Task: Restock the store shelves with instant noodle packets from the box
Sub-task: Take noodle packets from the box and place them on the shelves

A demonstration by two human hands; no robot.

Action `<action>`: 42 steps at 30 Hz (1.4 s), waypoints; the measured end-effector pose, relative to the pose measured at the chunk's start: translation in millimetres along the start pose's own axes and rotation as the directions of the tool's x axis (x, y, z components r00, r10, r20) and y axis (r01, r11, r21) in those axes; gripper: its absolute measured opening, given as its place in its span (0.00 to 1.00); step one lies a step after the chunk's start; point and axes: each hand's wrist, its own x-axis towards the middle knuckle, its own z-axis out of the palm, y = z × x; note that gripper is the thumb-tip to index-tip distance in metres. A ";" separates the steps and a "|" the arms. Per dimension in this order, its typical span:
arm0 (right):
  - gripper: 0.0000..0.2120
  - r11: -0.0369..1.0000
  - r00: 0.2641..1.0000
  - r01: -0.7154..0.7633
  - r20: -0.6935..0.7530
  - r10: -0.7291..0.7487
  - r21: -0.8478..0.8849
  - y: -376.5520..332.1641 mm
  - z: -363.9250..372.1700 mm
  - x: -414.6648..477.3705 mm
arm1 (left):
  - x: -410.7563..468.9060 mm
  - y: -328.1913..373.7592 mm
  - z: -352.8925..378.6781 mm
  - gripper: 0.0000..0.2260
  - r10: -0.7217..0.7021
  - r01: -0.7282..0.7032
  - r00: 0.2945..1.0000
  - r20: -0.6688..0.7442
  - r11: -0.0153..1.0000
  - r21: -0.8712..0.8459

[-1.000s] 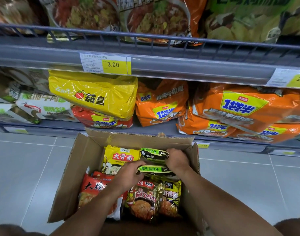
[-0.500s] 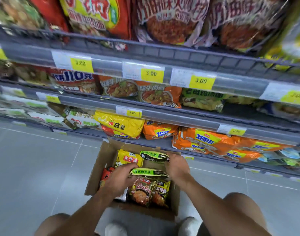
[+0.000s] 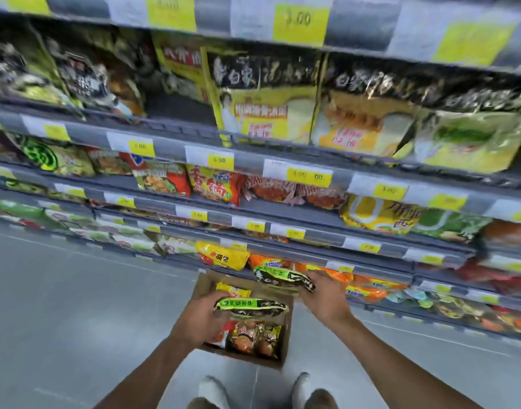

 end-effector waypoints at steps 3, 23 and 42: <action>0.17 0.995 0.999 -0.036 -0.003 0.037 0.096 -11.7 -61.8 -32.8 | -30.0 40.1 -15.1 0.17 0.006 -0.006 1.000 -0.015 1.000 0.008; 0.06 0.736 0.890 0.113 -0.398 0.224 0.668 61.1 -356.2 -170.2 | -79.0 274.5 22.4 0.25 0.263 -0.263 0.965 0.005 0.965 -0.020; 0.36 0.896 0.675 0.103 -0.692 0.256 0.432 73.7 -428.2 -112.9 | -74.6 301.1 36.1 0.37 0.186 -0.188 0.982 -0.032 0.976 -0.108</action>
